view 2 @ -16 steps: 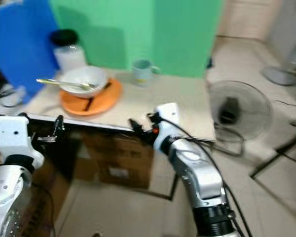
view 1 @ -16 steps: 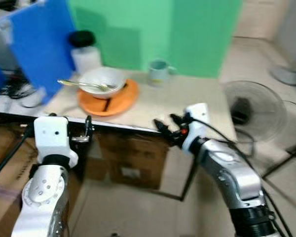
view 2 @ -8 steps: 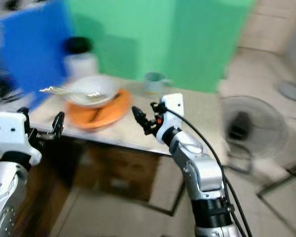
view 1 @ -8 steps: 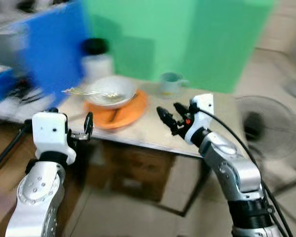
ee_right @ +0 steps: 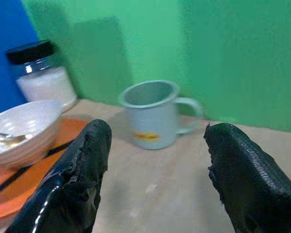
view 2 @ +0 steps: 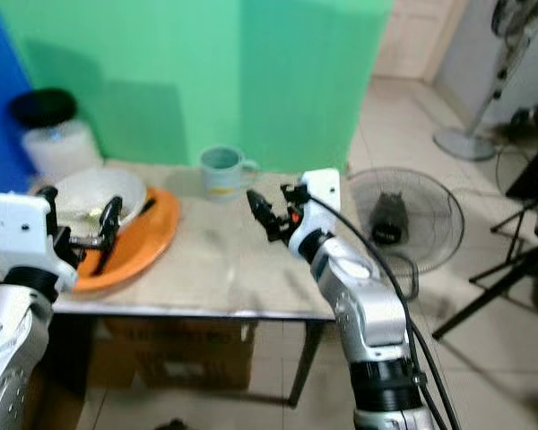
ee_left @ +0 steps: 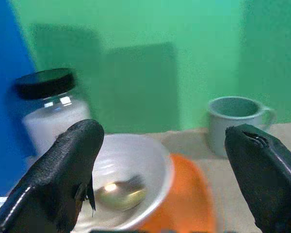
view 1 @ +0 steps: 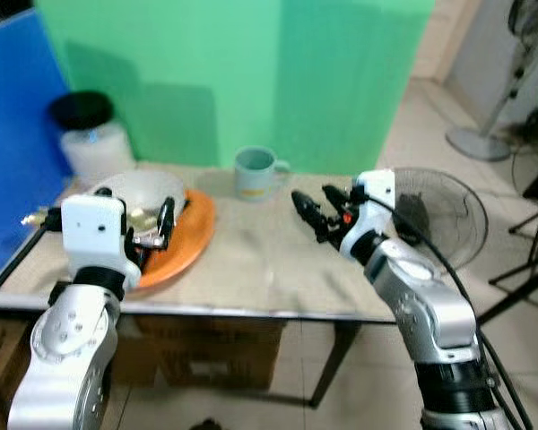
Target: Setting the table
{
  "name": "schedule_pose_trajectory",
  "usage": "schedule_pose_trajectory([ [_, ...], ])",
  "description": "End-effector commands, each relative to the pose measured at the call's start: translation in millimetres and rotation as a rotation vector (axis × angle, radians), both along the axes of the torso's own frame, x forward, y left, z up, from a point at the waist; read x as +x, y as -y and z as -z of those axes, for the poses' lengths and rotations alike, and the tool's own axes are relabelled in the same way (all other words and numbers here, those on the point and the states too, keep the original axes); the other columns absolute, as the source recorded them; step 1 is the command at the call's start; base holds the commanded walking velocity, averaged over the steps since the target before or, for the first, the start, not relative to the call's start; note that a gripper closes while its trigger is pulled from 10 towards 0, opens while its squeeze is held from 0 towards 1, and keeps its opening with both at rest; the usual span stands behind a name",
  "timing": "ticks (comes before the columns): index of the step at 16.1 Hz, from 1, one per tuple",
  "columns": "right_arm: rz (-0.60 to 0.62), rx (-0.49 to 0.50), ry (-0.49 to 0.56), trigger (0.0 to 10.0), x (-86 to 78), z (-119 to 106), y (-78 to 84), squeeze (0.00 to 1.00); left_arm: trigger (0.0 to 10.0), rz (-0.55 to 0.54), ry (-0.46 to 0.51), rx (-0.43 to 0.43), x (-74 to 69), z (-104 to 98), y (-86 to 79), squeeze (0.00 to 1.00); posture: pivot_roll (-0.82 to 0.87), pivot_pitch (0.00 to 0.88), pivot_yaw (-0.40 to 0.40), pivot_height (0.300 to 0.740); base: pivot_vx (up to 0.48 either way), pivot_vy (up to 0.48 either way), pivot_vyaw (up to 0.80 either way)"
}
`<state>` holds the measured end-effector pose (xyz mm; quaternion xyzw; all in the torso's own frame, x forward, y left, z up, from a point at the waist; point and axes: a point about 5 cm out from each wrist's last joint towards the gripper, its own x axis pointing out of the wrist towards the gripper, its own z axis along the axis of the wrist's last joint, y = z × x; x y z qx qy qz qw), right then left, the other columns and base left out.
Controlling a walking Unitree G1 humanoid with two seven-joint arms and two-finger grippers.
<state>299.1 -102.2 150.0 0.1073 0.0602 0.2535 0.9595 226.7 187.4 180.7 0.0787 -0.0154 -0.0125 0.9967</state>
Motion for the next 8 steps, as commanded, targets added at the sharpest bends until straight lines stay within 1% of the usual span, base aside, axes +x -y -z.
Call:
schedule_pose_trajectory([
  [1, 0.023, 0.005, 0.004, 10.0, 2.0, -1.0, 6.3, 0.00, 10.0, 0.042, 0.010, -0.007, -0.3, -4.0, 6.8, 0.00, -0.03, 0.013, 0.007, 0.740, 0.326, 0.000, 0.00],
  [2, 0.003, 0.005, -0.004, 10.0, 1.9, 0.4, 3.2, 0.00, 10.0, 0.069, 0.004, -0.011, -0.8, -4.5, 8.8, 0.00, -0.03, 0.015, 0.008, 0.740, 0.330, 0.000, 0.00],
  [5, -0.021, -0.010, -0.005, 10.0, 2.8, 2.9, -0.1, 0.00, 10.0, 0.066, -0.001, -0.005, -1.4, -4.3, 8.2, 0.00, -0.02, 0.017, 0.010, 0.740, 0.326, 0.000, 0.00],
  [8, -0.034, -0.025, 0.003, 10.0, 10.6, 4.5, -1.8, 0.00, 10.0, 0.071, -0.010, -0.006, -2.5, -4.2, 9.1, 0.00, -0.02, 0.020, 0.011, 0.740, 0.319, 0.000, 0.00],
])
